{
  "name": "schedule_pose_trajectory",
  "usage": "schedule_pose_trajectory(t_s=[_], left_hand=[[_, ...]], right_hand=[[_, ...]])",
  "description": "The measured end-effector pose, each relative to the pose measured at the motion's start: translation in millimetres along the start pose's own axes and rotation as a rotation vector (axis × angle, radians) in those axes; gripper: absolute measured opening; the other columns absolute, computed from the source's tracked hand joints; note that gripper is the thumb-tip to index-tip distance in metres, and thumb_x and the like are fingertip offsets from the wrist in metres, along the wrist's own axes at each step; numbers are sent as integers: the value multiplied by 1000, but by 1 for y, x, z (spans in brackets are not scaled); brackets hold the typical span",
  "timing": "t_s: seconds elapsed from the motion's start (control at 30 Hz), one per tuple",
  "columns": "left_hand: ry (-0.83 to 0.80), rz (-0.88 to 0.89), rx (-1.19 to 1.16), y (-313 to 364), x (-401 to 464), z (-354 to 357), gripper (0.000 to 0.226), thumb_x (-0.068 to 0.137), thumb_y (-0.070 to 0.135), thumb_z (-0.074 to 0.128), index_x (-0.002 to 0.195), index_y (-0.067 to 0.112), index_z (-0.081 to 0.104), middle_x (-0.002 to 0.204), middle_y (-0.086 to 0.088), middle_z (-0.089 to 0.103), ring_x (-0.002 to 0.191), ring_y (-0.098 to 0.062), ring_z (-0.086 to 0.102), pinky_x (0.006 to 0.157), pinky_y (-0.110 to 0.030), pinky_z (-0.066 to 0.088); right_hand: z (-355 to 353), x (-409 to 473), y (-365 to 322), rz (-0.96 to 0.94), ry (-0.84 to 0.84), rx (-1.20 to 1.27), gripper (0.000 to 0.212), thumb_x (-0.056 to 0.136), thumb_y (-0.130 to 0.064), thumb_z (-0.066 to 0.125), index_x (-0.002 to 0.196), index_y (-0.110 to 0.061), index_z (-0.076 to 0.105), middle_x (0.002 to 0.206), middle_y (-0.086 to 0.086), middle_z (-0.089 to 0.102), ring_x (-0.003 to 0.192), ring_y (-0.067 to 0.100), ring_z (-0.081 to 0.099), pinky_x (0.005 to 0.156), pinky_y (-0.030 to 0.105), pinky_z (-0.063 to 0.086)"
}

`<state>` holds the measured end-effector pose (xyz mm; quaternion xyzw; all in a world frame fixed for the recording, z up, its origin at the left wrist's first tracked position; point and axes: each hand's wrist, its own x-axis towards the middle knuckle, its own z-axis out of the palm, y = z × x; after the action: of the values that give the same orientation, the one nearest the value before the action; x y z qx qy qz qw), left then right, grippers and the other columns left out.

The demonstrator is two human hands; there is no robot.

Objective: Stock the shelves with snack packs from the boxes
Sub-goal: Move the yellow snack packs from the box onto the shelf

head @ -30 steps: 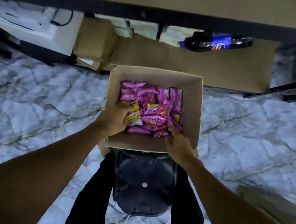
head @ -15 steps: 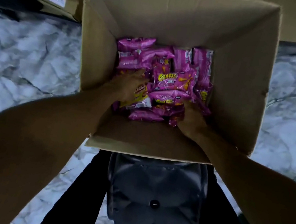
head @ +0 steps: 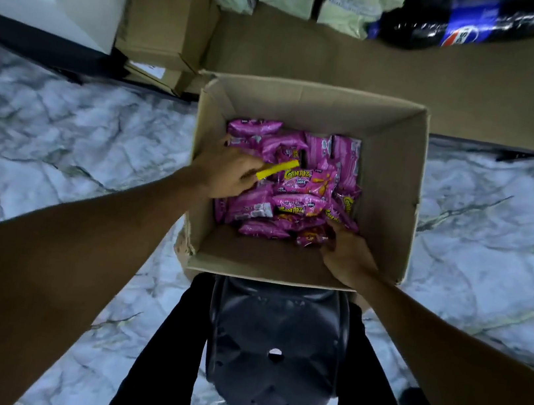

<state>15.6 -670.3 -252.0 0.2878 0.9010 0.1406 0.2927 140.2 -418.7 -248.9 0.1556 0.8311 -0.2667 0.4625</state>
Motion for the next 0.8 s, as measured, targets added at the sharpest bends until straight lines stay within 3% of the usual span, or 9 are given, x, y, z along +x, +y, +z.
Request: schedule_pose_trajectory(t_s=[0.1,0.2,0.33,0.47,0.5,0.57,0.67,0.7,0.8], left_hand=[[129,-265,-372,19,-19,-25,13,90,15,61,100,6,59,65,-7,54,61,-25,53,59,-30,30],[113,-438,-730,45,-34,-61,31,89,7,63,119,9,55,64,-11,53,59,-21,49,59,-30,37],[169,-469,-1001,95,-62,-122,52,91,2,60,135,24,45,62,-1,45,58,-13,45,54,-24,39],[288,-437,-959,143,-95,-168,62,96,0,47,140,40,32,68,2,42,51,-10,38,49,-28,37],[333,-419,-904,154,-100,-179,57,96,-2,44,137,36,37,76,2,47,56,-11,42,55,-31,40],[401,-359,-803,173,-109,-203,44,93,-10,41,121,19,58,89,7,52,73,-5,47,66,-19,40],[411,-304,-765,197,-125,-243,43,88,-19,37,90,6,72,80,16,55,78,14,49,72,-4,33],[400,-307,-774,204,-131,-257,46,88,-19,37,88,10,72,77,19,55,76,16,50,70,-5,33],[440,-339,-786,224,-142,-306,52,94,-4,39,89,39,68,87,14,68,61,-1,54,59,-22,37]], right_hand=[[-13,-31,-13,34,12,46,55,95,-23,51,147,-29,37,129,15,61,117,37,56,95,37,46],[-34,-60,-21,59,61,90,54,93,-24,53,145,-29,40,120,17,65,109,37,60,86,34,48],[-71,-111,-42,7,119,119,50,93,-16,53,142,-21,45,117,14,66,107,34,61,77,28,42],[-106,-168,-67,-150,144,149,47,87,-26,46,133,-22,49,108,2,64,100,30,64,78,36,51],[-117,-181,-73,-181,153,141,48,86,-26,46,134,-22,48,107,2,63,99,31,63,79,39,52],[-140,-207,-90,-199,202,116,52,91,-17,51,142,-19,43,115,9,62,106,32,59,85,41,50],[-174,-246,-111,-275,277,117,57,92,-14,53,147,-19,38,128,13,58,117,32,55,93,43,48],[-187,-259,-116,-304,297,116,56,92,-14,53,146,-20,39,130,13,58,118,31,54,94,44,48],[-231,-298,-131,-384,400,122,53,90,-8,56,142,-15,45,129,14,59,116,32,55,93,42,48]])
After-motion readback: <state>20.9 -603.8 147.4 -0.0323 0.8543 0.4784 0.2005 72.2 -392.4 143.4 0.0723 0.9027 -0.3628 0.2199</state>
